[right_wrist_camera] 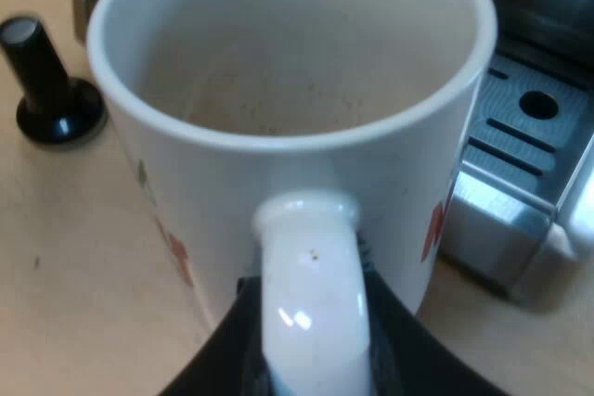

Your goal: Place mug into machine

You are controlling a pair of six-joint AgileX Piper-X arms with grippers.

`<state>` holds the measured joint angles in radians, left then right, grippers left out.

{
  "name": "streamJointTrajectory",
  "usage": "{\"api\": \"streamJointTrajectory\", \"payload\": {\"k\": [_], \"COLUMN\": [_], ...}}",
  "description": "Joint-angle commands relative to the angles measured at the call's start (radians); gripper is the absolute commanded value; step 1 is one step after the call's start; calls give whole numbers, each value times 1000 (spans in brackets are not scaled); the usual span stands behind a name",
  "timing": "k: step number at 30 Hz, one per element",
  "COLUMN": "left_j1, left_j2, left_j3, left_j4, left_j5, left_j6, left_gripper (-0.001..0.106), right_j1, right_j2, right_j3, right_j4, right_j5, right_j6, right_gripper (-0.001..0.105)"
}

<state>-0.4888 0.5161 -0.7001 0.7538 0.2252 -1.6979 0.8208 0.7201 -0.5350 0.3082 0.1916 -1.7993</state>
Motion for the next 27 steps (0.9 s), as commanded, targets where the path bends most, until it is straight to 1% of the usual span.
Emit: {"api": "streamJointTrajectory", "payload": {"k": [1, 4, 8, 10, 16, 18, 23, 27], "left_j1": [-5, -5, -5, -5, -5, -5, -5, -5], "left_j2": [-1, -1, -1, -1, -1, -1, -1, -1], "left_j3": [4, 17, 30, 44, 45, 45, 45, 45], "left_j4": [-5, -5, -5, -7, -10, -12, -12, -12], "left_j5": [-43, -42, -42, -42, -42, -30, -27, -27], "left_j6": [15, 24, 24, 24, 24, 24, 24, 24], "left_gripper": [79, 79, 79, 79, 79, 79, 79, 79], "right_j1": [0, 0, 0, 0, 0, 0, 0, 0], "right_j2": [81, 154, 217, 297, 379, 424, 483, 533], "right_j3": [-18, -18, -18, -18, -21, -20, -36, -76], "right_j4": [-156, -255, -343, -434, -533, -591, -642, -641], "right_j5": [15, 15, 10, 7, 7, 7, 16, 16], "right_j6": [29, 47, 48, 48, 48, 48, 50, 50], "right_gripper": [0, 0, 0, 0, 0, 0, 0, 0]}}
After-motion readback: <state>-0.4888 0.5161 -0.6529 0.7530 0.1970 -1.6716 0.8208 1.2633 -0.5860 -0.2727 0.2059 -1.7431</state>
